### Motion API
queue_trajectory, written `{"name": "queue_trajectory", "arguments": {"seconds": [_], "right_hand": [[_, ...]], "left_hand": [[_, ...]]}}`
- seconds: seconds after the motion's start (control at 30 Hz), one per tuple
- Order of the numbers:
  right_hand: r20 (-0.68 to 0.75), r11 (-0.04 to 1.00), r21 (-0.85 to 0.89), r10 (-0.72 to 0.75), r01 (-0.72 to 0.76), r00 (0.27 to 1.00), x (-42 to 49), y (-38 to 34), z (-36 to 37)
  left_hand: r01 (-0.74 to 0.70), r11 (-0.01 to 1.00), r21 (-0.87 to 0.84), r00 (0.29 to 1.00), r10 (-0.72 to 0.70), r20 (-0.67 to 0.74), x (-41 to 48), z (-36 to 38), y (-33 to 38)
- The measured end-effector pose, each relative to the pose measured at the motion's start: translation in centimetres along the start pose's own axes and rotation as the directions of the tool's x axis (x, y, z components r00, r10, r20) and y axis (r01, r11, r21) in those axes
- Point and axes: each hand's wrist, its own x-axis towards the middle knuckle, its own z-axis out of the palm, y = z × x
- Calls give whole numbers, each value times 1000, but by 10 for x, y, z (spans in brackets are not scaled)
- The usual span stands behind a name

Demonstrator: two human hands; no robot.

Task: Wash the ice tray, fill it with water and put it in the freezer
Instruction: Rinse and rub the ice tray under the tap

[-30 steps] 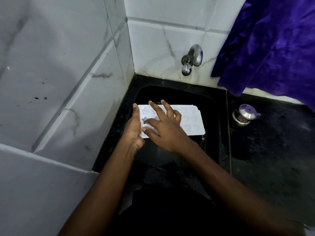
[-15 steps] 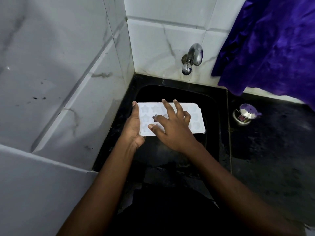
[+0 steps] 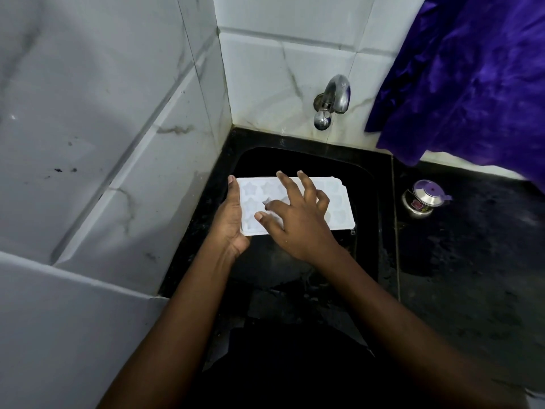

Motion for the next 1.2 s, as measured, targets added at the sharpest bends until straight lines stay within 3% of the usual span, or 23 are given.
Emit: {"name": "queue_trajectory", "arguments": {"seconds": [0.33,0.43,0.53,0.63,0.77,0.9,1.2], "right_hand": [[-41,999,34,13,-11,999,-3,-1,-5],[33,998,48,29,-30,999,-2,-2,-6],[-126,994,110,8,6,992,-5,4,-6],[-280,992,106,90,-63,956,-7,10,-6],[-125,994,15,105,-104,987,-8,16,-5],[-195,996,25,93,-90,976,-8,18,-5],[-110,991,-15,131,-134,985,-10,19,-7]], "left_hand": [[8,999,38,1000,-8,3,-4,5,5],[-1,1000,31,1000,1,0,-6,7,7],[3,1000,-1,1000,-3,14,-10,11,11],[6,999,-34,1000,-5,15,-10,11,12],[15,999,-36,999,-14,35,-10,12,13],[16,1000,-16,1000,-15,25,-10,14,11],[10,1000,0,1000,-10,17,-16,21,14]]}}
